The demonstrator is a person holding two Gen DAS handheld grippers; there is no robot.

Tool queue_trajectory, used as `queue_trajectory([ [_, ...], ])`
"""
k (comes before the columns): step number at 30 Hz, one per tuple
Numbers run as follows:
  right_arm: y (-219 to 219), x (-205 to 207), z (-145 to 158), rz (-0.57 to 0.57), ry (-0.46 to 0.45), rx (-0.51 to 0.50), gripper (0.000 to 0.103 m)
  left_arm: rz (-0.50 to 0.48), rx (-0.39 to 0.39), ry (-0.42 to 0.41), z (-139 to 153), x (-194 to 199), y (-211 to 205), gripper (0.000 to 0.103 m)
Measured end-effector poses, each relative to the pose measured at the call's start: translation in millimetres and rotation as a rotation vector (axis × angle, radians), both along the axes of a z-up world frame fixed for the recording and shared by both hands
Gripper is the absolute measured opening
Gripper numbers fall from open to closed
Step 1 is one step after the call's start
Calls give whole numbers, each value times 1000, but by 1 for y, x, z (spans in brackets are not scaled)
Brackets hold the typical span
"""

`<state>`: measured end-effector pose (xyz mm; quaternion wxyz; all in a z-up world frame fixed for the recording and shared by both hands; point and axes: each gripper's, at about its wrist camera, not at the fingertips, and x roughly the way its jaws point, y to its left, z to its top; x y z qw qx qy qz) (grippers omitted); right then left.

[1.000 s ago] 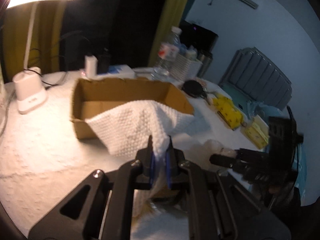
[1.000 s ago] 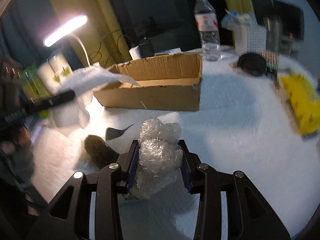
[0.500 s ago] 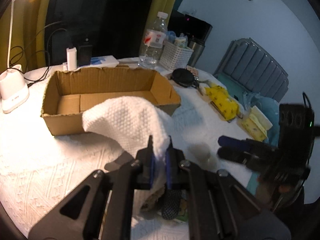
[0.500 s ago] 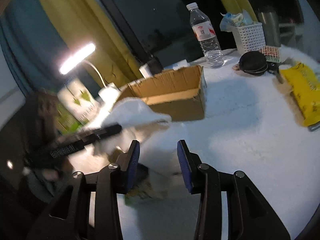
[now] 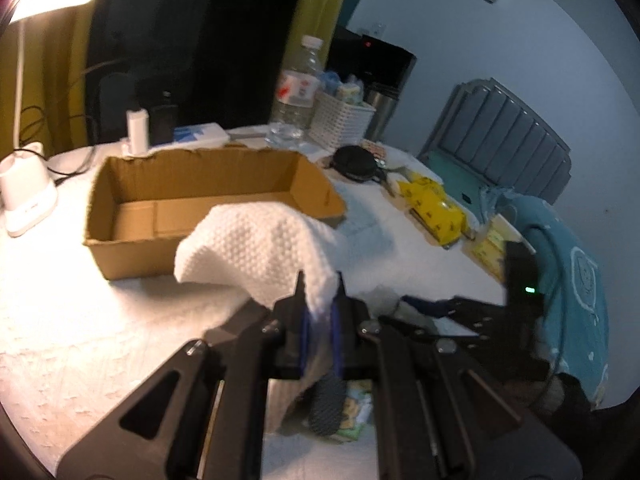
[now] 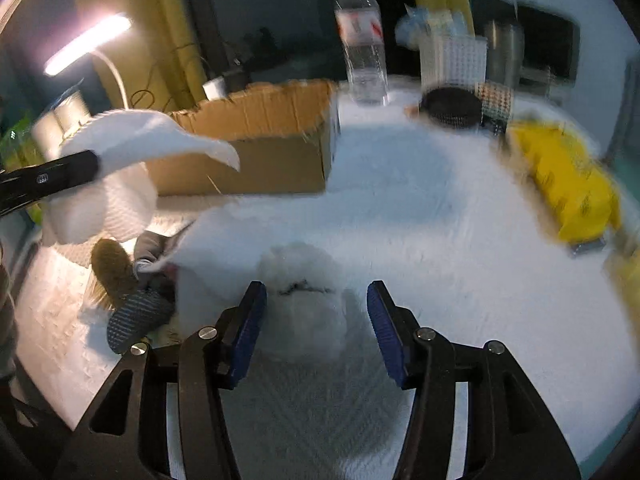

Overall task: Organize soft objects
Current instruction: 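Carry the paper towel with the left tool while the right tool carries the bubble wrap toward the box, then lower the paper towel into the box with the left tool while the right tool drops the bubble wrap in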

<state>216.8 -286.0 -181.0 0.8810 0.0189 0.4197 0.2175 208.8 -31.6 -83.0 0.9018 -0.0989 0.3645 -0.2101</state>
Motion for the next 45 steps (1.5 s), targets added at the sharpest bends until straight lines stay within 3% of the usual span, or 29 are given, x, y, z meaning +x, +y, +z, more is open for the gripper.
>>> queue_trajectory([
  [1,-3,1,-3,0,3,28,52,-14,4,6,-3,2,-7,9],
  [2,-5,2,-2,4,10,41,37,-34,8,18,-9,5,-15,9],
  [8,-12,-7,12,42,-16,147,35,-107,121,92,-49,27,-67,9],
  [15,-41,-26,57,64,-171,323,35,-103,173,101,-62,36,-84,9],
  [18,-56,-29,74,32,-227,336,35,-93,144,86,-52,33,-77,9],
  [24,-59,-19,75,14,-218,341,35,-67,64,26,-15,16,-50,9],
  [33,-31,-6,84,56,-227,304,35,16,58,-108,42,5,-4,9],
  [45,12,32,104,86,-250,216,35,112,52,-155,58,33,53,9],
])
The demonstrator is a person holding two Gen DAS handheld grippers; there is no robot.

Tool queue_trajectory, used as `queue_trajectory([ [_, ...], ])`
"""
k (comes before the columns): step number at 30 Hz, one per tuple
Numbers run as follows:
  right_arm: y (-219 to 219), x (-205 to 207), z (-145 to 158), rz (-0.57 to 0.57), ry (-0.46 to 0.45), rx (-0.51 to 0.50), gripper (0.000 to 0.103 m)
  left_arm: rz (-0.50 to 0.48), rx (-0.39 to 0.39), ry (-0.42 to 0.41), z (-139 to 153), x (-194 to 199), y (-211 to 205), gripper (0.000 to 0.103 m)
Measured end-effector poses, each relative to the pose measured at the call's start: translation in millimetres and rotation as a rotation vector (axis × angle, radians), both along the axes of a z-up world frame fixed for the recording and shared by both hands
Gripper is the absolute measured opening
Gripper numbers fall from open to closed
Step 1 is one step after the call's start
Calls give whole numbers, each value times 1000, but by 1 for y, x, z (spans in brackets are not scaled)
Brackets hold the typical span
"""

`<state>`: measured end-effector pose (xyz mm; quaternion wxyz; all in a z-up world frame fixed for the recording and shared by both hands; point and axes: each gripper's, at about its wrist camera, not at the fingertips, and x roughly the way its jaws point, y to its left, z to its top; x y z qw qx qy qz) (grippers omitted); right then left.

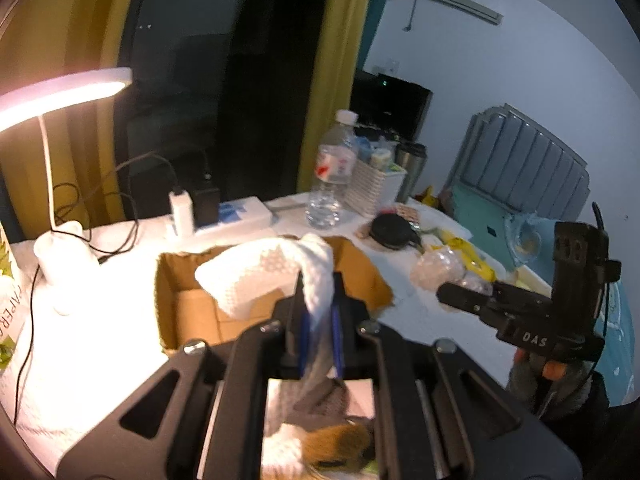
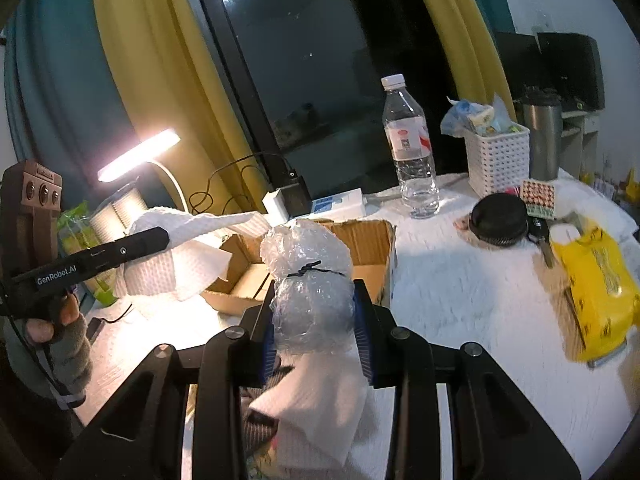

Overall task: Organize soft objects
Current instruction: 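Lower the paper towel into the box with the left tool while the right tool drops the bubble wrap in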

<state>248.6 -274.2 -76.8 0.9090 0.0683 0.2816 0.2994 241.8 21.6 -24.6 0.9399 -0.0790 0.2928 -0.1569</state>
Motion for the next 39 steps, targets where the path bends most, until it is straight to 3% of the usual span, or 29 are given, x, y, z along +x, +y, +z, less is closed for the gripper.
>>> queue_trajectory([
  [6,16,24,-3,-8,8,-40,35,41,-5,10,-9,21,24,9],
  [14,36,58,-23,-47,53,-103,36,68,-27,86,-45,55,41,9],
  [25,54,84,-47,-68,96,-179,36,100,3,193,-92,86,43,9],
  [31,63,85,-53,-72,89,-232,36,127,52,240,-103,89,41,12],
  [34,64,85,-53,-75,88,-243,41,137,75,237,-100,86,37,22],
  [38,65,84,-50,-55,99,-229,61,154,100,221,-91,80,35,33],
  [39,65,81,-47,-55,91,-227,64,162,108,216,-89,78,35,46],
])
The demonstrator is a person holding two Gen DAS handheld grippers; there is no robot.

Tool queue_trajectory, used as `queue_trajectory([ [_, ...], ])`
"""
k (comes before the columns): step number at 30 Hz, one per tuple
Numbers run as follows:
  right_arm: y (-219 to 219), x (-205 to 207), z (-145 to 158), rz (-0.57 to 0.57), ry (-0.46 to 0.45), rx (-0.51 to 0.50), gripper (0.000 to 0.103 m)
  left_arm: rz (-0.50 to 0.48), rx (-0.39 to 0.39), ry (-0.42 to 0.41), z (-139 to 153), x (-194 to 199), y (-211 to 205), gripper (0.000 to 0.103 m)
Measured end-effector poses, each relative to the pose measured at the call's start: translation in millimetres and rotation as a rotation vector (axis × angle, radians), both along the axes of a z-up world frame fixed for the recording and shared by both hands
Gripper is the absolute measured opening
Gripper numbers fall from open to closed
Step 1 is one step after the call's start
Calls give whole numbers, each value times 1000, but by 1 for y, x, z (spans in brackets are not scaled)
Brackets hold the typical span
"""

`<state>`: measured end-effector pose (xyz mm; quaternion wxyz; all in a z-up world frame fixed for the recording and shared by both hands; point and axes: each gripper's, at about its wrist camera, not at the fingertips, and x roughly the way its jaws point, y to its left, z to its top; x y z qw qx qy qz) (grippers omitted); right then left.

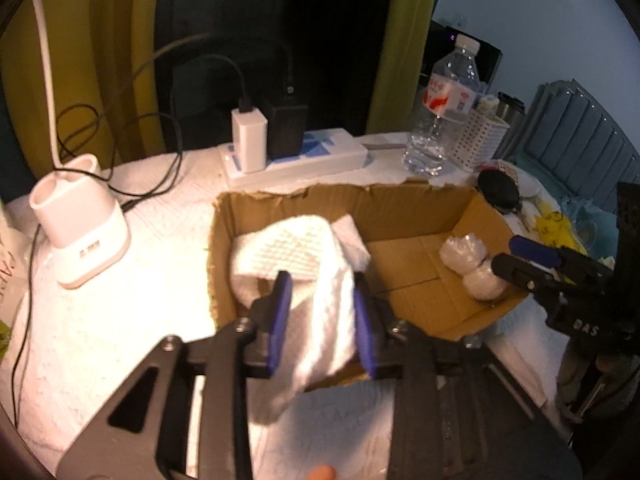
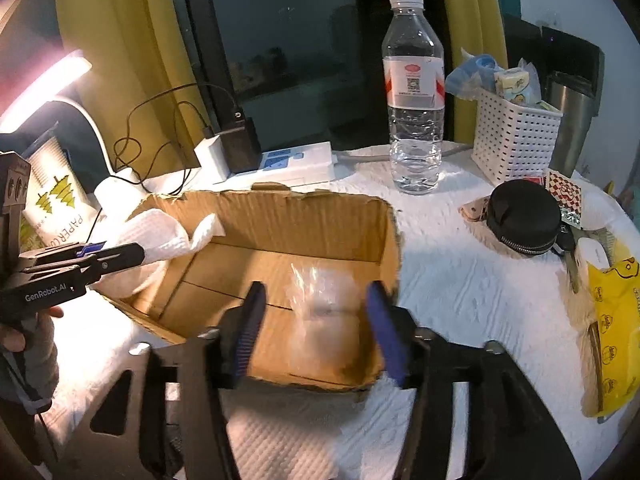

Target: Organize soft objects

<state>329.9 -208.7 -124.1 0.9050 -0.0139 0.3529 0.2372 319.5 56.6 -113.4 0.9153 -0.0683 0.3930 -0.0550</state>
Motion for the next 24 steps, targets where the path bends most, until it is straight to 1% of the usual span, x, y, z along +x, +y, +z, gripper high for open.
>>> queue_trajectory([
  [1,0,-4,4,0,-13,1,69,6,2,-6,3,-3,0,59],
  [2,0,-6,6,1,-19,3,73,11,-2,-16,6,-7,1,81],
  [3,-1,-10,10,-1,-32,5,74,18,-9,-39,10,-13,2,83],
  [8,-9,-32,24,-18,-93,8,76,44,-1,-105,25,-36,5,84],
  [11,-13,-45,26,-32,-94,-11,76,39,-9,-122,29,-50,3,84],
  [15,-22,-66,28,-50,-97,-28,76,35,13,-161,37,-73,-6,84],
  [18,-30,-79,32,-63,-93,-29,76,15,-10,-154,41,-86,-14,84],
  [22,-43,-94,36,-90,-95,-14,76,9,-17,-141,44,-100,-27,84],
  [24,-50,-100,37,-108,-93,-9,76,9,-9,-135,44,-106,-35,84],
])
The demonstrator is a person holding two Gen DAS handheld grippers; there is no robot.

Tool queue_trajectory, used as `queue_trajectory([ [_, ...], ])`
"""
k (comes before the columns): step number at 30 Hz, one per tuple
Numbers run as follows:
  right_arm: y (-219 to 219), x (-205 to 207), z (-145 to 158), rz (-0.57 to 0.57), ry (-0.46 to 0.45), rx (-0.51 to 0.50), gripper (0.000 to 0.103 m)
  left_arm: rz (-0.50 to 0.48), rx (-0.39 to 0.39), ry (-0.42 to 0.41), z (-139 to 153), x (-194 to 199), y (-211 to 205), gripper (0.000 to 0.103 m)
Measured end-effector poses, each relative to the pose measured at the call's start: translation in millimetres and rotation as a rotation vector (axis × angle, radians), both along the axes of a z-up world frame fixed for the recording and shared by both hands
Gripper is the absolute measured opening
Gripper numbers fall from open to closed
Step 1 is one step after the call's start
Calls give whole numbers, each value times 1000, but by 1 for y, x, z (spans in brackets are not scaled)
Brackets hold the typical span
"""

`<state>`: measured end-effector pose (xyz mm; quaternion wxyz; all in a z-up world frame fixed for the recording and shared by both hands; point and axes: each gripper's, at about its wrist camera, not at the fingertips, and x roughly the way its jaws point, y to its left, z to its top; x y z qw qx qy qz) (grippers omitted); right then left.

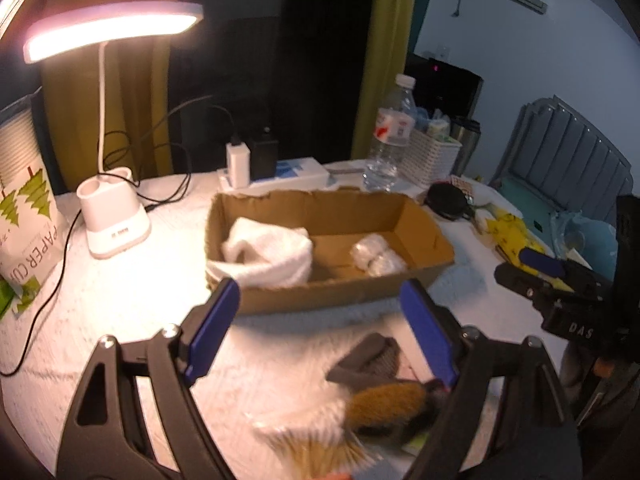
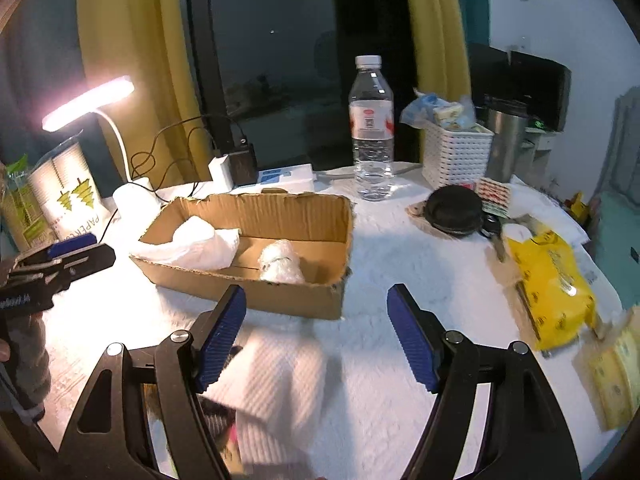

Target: Organize soft objects

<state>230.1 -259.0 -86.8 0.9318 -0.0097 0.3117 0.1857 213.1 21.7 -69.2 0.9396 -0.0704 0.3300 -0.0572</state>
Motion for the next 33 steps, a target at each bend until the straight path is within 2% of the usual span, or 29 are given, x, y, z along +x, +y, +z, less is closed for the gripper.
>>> queue_trajectory([
  [6,-19,-13,-1,-14,-2,14,76,-11,13,28,-5,-11,-33,84],
  [16,-58,-25,-9,-14,-25,29,76,-77,92,78,-15,-9,-97,84],
  [22,-85,-26,-23,-34,-1,52,76,-146,158,138,-34,6,-144,84],
  [27,-107,-24,-36,-44,26,82,76,-186,184,202,-52,20,-167,83],
  [33,-126,-21,-46,-55,40,108,76,-183,290,283,-79,37,-185,83],
])
